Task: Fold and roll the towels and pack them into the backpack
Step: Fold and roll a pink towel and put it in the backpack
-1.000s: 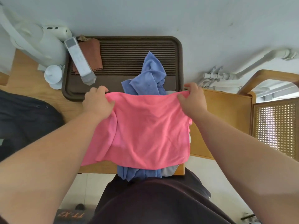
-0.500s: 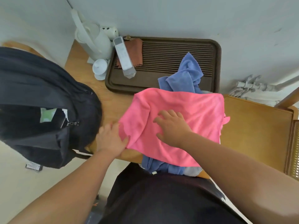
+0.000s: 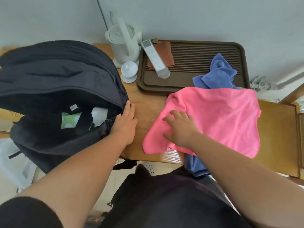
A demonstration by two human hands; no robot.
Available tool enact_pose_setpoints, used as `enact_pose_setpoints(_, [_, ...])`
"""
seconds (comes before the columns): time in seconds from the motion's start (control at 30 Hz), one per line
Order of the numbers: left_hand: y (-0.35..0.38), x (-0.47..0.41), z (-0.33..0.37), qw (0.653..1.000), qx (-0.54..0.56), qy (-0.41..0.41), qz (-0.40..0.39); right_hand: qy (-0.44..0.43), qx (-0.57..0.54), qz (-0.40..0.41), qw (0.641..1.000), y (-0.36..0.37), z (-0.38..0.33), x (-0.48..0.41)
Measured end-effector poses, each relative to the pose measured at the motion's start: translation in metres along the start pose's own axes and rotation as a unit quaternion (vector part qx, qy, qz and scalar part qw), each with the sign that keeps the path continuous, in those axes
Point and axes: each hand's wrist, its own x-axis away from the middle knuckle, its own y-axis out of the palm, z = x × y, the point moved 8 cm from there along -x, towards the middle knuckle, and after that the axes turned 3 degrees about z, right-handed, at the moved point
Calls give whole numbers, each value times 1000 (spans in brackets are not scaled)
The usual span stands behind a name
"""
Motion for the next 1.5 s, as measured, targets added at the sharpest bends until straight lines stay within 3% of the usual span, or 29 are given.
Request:
enact_pose_setpoints(0.2, [21,-18,-31,1000,18,20,16,22,14,-30,999,12,-24,-7])
enact_pose_setpoints(0.37, [9,-32,-60,1000,24,-17,-2,39,20,-67,997,24,-30,-21])
enact_pose_setpoints(0.53, [-5,-23,-32,1000,13,18,5,83,22,-70,994,27,-18,-30])
enact_pose_setpoints(0.73, [-9,-10,36,970,241,25,-22,122,-29,-62,990,37,10,-24])
enact_pose_setpoints(0.83, [6,-11,53,941,332,-37,-49,136,-74,-44,987,38,23,-18])
enact_pose_setpoints(1.0, [30,-14,55,864,457,-173,-126,67,-56,-116,989,59,36,-8])
enact_pose_setpoints(1.13, [21,-15,45,777,585,-223,-74,44,-64,-133,988,60,45,-7])
enact_pose_setpoints(1.27, [-22,-5,53,807,584,-86,2,-43,-83,23,995,17,26,-20])
enact_pose_setpoints(1.33, [-42,4,63,793,605,-38,52,-100,-95,67,988,-1,10,-25])
enact_pose_setpoints(1.4, [-55,13,71,778,619,-16,107,-140,-36,-4,989,-2,-2,-27])
enact_pose_setpoints(1.5, [-52,21,81,777,614,-25,135,-195,154,-108,963,12,3,-20])
